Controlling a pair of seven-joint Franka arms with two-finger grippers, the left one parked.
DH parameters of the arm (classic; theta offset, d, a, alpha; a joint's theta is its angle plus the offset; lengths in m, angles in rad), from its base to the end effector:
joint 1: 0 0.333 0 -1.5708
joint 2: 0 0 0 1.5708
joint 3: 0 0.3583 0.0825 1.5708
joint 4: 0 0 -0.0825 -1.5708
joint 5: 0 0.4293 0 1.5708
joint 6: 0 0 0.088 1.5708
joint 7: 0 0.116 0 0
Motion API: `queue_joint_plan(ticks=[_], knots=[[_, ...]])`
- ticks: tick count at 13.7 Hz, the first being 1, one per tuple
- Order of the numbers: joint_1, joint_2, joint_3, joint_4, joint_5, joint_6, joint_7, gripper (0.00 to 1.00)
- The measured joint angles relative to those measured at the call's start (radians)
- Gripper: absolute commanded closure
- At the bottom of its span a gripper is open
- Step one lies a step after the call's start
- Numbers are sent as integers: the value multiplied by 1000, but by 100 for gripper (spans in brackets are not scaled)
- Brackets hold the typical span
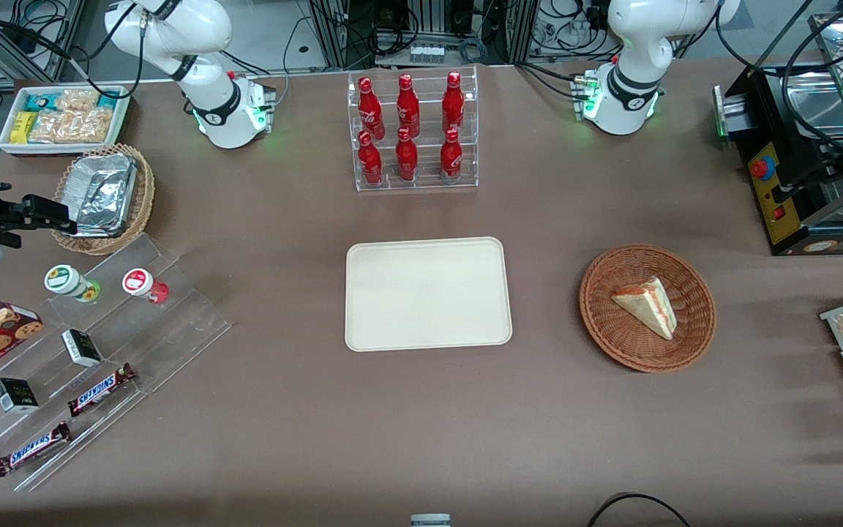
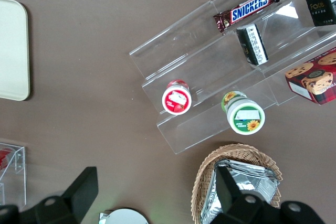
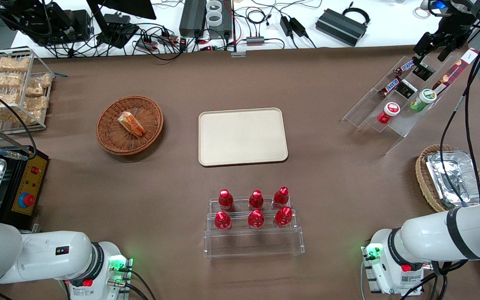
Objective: Place green gum on tray
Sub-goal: 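Move the open right gripper down toward the green gum container on the shelf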
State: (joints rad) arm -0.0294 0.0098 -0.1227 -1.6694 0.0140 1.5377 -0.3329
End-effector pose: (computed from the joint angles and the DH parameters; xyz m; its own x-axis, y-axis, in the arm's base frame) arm 0.5859 -0.0878 0.5988 0.9749 0.1814 -0.1291 0.1752 -0.9828 -0.0581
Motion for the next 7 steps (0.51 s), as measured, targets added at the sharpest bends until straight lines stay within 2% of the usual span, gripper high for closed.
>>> queue_joint_plan(ticks=[7], knots=[[8,6,1,3,-5,1,2,0]])
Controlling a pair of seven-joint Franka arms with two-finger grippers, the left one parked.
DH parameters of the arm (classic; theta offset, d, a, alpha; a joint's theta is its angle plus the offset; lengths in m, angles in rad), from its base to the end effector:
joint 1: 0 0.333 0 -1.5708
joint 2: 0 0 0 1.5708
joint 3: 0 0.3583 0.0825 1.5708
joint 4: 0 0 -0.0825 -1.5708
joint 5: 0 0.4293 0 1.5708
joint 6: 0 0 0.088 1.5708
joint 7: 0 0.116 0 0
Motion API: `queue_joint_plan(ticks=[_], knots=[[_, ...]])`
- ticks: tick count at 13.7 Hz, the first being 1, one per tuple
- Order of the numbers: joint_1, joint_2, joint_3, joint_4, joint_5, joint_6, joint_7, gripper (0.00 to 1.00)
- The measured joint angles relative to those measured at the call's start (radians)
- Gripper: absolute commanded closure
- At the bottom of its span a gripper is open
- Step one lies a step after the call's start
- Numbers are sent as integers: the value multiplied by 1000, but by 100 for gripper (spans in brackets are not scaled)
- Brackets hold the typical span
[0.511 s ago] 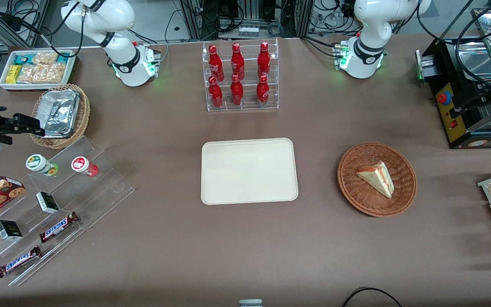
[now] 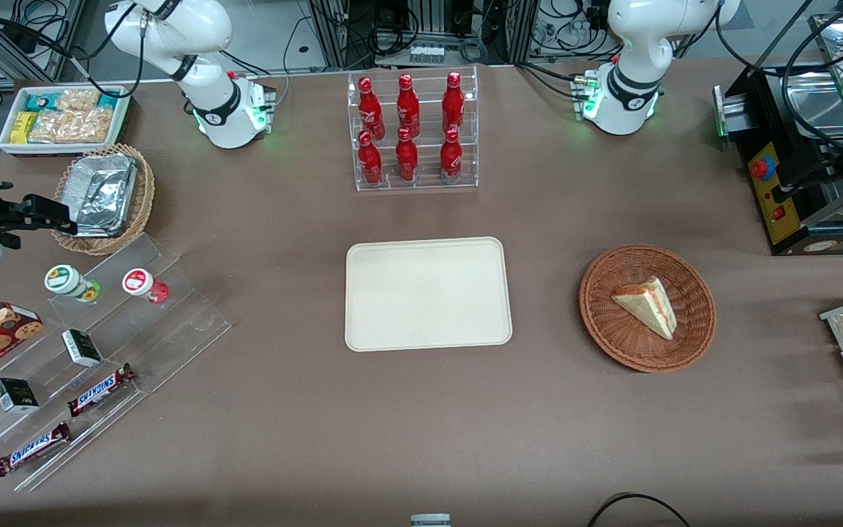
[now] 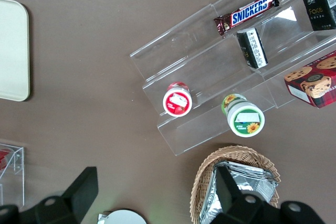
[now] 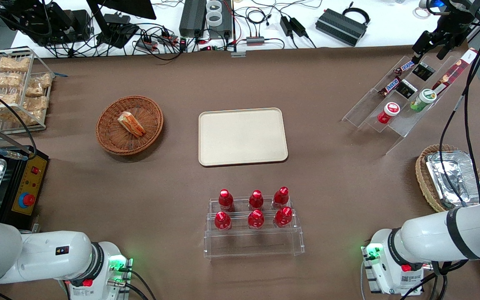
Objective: Place green gum on tray
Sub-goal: 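Move the open right gripper down toward the green gum container on the shelf, then close the right gripper around the green sunflower-label gum container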
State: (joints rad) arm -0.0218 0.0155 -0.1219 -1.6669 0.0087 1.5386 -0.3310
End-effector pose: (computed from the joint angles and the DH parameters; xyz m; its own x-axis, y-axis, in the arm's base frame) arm 0.5884 -0.0836 0.5968 0.9732 0.1876 -0.1332 0.1820 -0.9819 -0.0529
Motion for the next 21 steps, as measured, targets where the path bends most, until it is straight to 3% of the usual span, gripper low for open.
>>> queue_joint_plan(ticks=[5,10,13,18,21], knots=[[-2,21,-14,-64,-1,73,-67,0],[-59,22,-21,-152,-21,178,-391,0],[-65,23,-21,-170,-83,221,-499,0],[-128,26,-24,-244,-86,346,-709,0],[-150,26,-27,-296,-86,413,-742,0]])
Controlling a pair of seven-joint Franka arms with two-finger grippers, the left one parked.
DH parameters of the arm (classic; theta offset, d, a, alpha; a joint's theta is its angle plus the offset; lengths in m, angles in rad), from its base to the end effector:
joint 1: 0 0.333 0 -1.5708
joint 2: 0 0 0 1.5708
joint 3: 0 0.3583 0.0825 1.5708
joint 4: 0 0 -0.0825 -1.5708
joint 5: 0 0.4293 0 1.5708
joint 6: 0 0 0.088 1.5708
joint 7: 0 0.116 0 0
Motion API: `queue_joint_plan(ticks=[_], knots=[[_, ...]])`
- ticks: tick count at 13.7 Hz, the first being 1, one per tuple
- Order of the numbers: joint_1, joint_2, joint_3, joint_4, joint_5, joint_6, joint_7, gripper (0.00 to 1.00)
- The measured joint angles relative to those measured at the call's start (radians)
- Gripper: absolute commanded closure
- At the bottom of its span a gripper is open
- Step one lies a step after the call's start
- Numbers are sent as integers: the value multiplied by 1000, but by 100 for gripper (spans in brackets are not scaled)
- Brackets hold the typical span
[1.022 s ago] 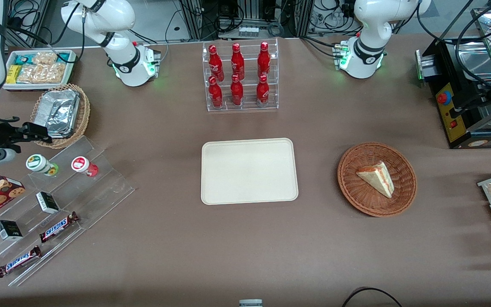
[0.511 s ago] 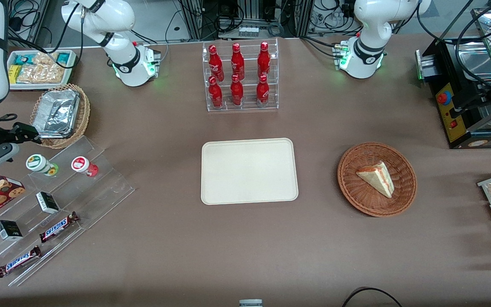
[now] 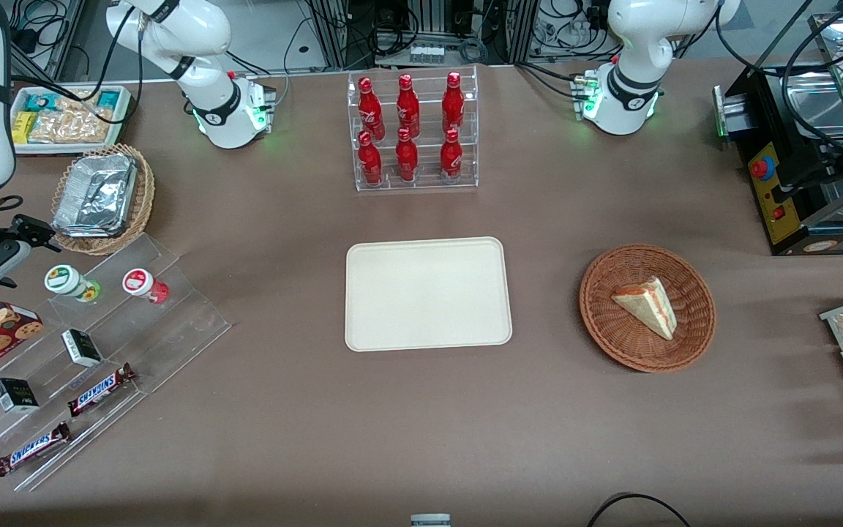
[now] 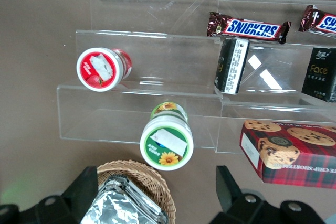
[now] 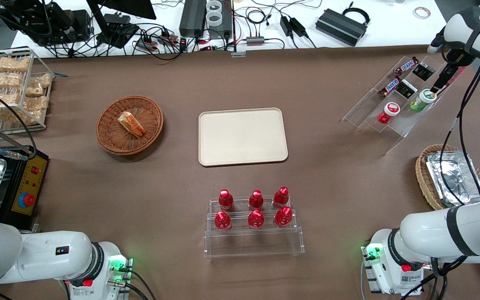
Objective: Place green gum on tray
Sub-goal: 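Close the right gripper around the green sunflower-label gum container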
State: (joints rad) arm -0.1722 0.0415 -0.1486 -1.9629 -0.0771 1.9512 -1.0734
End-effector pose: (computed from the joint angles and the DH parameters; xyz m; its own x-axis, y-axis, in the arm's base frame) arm 0.5709 -0.1949 0.4621 0.7053 0.7028 -0.0925 0.7051 -0.7091 -0.0111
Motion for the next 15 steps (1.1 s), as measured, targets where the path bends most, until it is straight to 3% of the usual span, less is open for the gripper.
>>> queue_joint_plan(ticks=[7,15], knots=[[-32,0,-2,-89,56,120,-87,0],[-32,0,-2,-143,58,208,-90,0]])
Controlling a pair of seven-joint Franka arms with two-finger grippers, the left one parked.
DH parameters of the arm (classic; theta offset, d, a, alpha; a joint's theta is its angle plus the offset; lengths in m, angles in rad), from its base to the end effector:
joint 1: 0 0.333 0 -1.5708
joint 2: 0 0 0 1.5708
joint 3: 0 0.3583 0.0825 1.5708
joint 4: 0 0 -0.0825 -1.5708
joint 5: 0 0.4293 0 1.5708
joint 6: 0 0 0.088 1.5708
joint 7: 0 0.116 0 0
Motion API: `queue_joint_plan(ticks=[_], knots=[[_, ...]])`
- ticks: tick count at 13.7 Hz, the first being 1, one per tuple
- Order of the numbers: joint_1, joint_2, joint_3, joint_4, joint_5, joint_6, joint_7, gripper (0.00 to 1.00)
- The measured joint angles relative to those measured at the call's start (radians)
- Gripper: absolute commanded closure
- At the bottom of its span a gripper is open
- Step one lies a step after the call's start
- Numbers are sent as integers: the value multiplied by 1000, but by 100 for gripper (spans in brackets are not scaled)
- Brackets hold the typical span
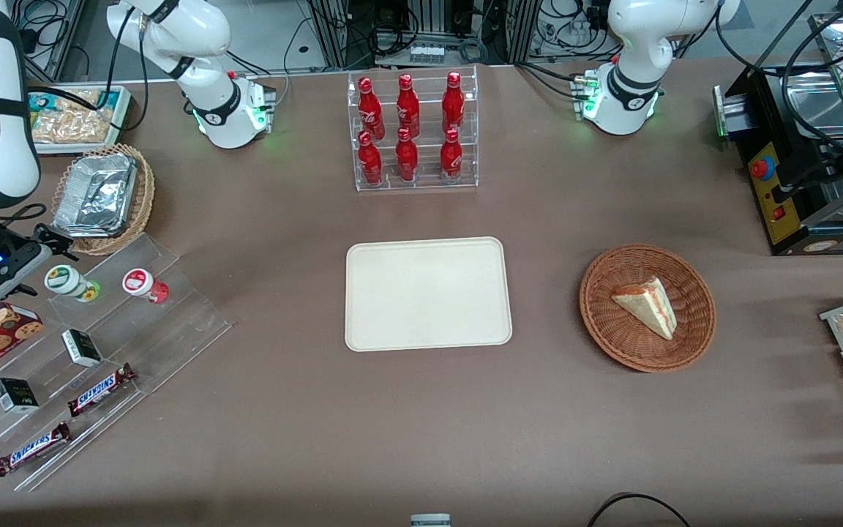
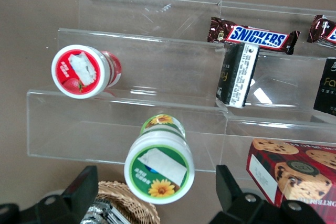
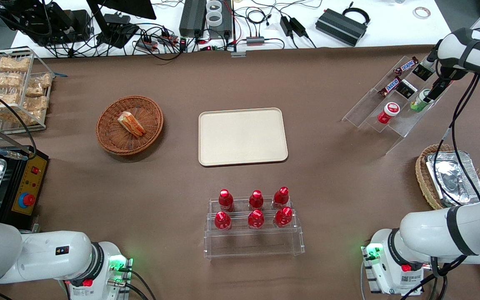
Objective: Place green gum on tray
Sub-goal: 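Close the right gripper around the green sunflower-label gum container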
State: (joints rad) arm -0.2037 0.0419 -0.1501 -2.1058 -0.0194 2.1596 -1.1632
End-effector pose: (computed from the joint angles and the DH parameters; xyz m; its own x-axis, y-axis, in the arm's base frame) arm 0.5548 -0.2053 0.4079 0.6821 0.7311 -0.0158 0.7313 -0.6818 0.0201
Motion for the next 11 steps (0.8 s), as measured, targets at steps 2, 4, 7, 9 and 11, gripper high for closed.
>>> queue_joint_plan(ticks=[2,4,7,9,11], knots=[[0,1,0,-15,0,25,0,0],[0,3,0,-24,0,40,0,0],[0,7,0,-33,0,56,-1,33],[0,12,0,-36,0,63,-10,68],[0,14,0,-38,0,66,-18,95]])
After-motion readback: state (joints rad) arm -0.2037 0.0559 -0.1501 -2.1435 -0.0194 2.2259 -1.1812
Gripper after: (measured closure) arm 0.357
